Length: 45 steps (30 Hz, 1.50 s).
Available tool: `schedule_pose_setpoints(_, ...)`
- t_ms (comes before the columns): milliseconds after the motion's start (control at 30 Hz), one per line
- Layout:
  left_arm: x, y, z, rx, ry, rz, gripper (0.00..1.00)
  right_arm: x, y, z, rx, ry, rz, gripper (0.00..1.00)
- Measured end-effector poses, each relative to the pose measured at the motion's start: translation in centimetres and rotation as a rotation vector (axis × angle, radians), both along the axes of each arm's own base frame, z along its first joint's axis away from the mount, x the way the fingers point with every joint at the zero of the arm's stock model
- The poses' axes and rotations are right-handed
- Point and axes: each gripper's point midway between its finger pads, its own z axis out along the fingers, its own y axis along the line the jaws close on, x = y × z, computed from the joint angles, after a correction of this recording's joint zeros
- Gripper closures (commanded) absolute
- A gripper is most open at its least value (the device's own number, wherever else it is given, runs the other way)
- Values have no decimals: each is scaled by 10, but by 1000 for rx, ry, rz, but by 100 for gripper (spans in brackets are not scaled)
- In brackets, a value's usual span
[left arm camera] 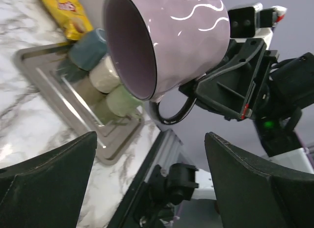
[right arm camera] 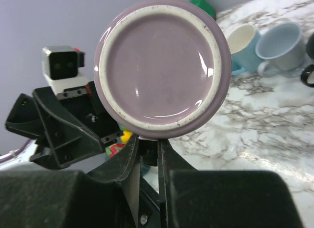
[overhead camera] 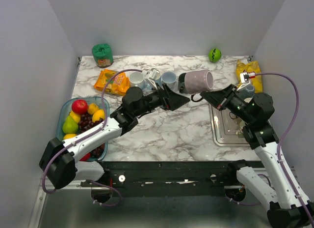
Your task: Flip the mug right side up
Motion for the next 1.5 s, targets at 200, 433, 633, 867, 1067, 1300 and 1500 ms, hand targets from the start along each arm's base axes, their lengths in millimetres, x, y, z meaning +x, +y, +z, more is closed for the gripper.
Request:
schedule_pose_setpoints(200,-10,-27,11,-105,68,-91,1,-8,11,12,67,-22,52,99)
schedule_pose_setpoints(433,-20,-32,46,-238,100,-138,14,-13,16,20,112,-42,78,99)
schedule_pose_setpoints(633,-19,-35,54,-285,140,-144,35,-19,17,33,156,-100,92,99)
schedule_pose_setpoints(867,-13,-41,51,-322,193,-151,68,-23,17,40,198,-152,102,99)
schedule_pose_setpoints(1067,-10,-44,50,-355,222,-162,98,-25,17,44,210,-197,109,99)
schedule_pose_setpoints(1300,-11,-43,54,-362,195,-160,100,-26,17,44,203,-210,109,87)
schedule_pose_setpoints(1500,-9,-35,48,-283,151,-87,100,-21,18,27,169,-153,87,40)
